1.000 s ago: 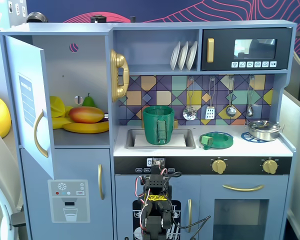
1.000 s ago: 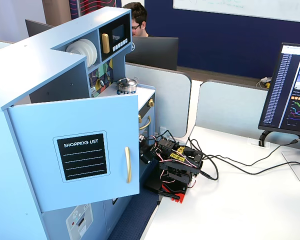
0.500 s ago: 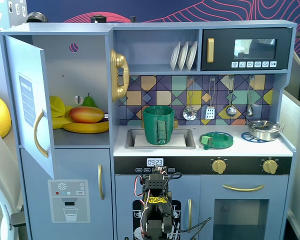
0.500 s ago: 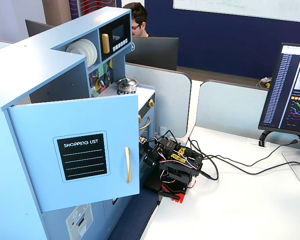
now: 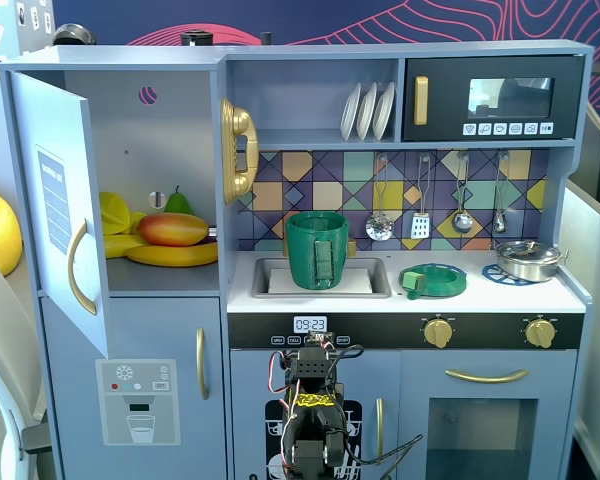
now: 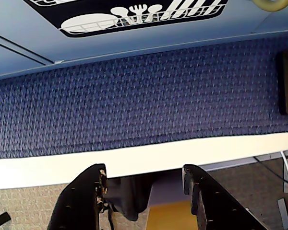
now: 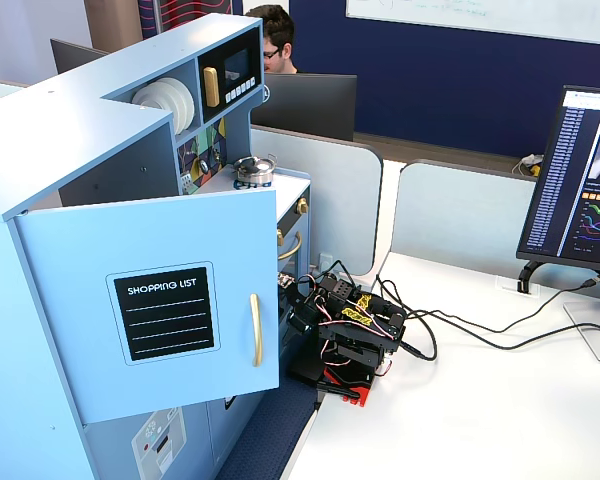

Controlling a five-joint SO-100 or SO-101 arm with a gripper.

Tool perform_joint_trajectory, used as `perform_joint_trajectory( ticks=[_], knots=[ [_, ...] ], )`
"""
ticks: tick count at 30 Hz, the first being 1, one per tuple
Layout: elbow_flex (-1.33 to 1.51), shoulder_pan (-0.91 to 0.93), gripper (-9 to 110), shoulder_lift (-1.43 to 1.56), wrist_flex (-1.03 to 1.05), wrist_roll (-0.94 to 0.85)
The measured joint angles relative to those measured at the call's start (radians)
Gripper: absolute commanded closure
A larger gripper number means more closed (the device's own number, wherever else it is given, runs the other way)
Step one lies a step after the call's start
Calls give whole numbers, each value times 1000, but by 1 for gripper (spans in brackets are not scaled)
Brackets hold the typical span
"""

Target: Pick up the green pineapple from the left cabinet and place it in the green recipient

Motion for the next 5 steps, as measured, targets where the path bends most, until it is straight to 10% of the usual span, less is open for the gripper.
perform_joint_trajectory(
  ticks=[5],
  knots=[
    [0, 0, 91, 0, 0, 0]
  ],
)
